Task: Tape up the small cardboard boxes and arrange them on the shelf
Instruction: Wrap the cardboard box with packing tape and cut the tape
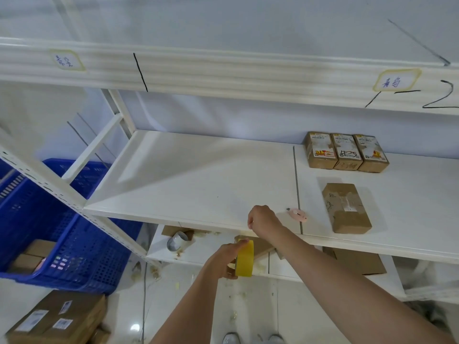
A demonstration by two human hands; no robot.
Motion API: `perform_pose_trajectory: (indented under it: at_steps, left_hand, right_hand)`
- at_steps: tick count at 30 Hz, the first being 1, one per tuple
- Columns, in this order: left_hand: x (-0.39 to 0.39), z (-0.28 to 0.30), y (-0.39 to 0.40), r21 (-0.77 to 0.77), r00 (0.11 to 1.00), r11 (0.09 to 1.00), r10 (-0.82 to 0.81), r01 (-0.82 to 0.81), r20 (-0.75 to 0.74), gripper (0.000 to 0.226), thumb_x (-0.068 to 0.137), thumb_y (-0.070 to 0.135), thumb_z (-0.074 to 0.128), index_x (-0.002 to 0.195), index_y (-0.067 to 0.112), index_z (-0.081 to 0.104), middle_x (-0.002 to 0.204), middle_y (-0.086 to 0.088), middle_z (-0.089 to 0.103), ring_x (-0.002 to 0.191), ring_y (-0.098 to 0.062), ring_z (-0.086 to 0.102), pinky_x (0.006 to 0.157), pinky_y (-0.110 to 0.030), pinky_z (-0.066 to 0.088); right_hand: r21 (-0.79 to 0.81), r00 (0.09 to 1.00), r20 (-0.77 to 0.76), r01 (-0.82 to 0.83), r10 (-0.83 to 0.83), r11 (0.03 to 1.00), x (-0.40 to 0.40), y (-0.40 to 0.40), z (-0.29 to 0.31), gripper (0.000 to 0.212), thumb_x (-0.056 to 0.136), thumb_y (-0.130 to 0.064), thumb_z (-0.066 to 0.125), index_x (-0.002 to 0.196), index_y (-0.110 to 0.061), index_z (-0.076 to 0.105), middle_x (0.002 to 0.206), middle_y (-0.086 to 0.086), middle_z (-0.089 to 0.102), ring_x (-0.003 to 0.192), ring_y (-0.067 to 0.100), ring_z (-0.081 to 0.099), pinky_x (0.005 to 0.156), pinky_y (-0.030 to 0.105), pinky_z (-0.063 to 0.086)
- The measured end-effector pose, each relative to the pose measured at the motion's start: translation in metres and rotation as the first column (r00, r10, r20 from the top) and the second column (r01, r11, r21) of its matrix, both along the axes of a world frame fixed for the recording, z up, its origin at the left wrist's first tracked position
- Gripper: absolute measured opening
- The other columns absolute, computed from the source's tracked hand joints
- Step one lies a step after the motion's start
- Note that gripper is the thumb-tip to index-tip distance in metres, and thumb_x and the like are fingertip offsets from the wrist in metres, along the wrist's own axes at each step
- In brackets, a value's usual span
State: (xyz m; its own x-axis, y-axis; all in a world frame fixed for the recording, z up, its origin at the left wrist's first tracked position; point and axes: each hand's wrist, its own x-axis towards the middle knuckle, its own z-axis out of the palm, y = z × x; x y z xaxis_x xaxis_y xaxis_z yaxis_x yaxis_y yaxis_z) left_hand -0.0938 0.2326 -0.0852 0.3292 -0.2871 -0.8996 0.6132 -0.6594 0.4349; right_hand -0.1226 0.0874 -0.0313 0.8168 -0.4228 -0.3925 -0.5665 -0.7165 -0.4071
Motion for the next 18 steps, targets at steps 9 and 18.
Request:
perform_pose_trajectory:
  at_steps: [9, 18]
  left_hand:
    - [0.007, -0.003, -0.007, -0.014, 1.0, 1.0, -0.014, 0.014, 0.008, 0.076, 0.091, 0.065, 0.059, 0.147, 0.017, 0.04, 0.139, -0.015, 0.054, 0.118, -0.04, 0.06, 0.103, -0.049, 0.052]
    - [0.01, -0.009, -0.006, -0.052, 0.999, 0.998, -0.04, 0.04, -0.008, 0.074, 0.091, 0.064, 0.06, 0.147, 0.02, 0.042, 0.139, -0.014, 0.054, 0.12, -0.04, 0.059, 0.105, -0.051, 0.049]
  right_hand:
    - [-0.065, 1.0, 0.001, 0.011, -0.011, 0.998, 0.002, 0.003, -0.008, 0.031, 0.088, 0.01, 0.05, 0.11, 0.0, 0.069, 0.11, 0.015, 0.068, 0.099, 0.028, 0.068, 0.09, 0.034, 0.055]
    - [-0.101, 0.996, 0.074, 0.053, -0.046, 0.993, 0.002, -0.004, -0.016, 0.028, 0.093, 0.0, 0.061, 0.119, -0.005, 0.052, 0.101, 0.008, 0.055, 0.08, 0.014, 0.057, 0.076, 0.033, 0.05]
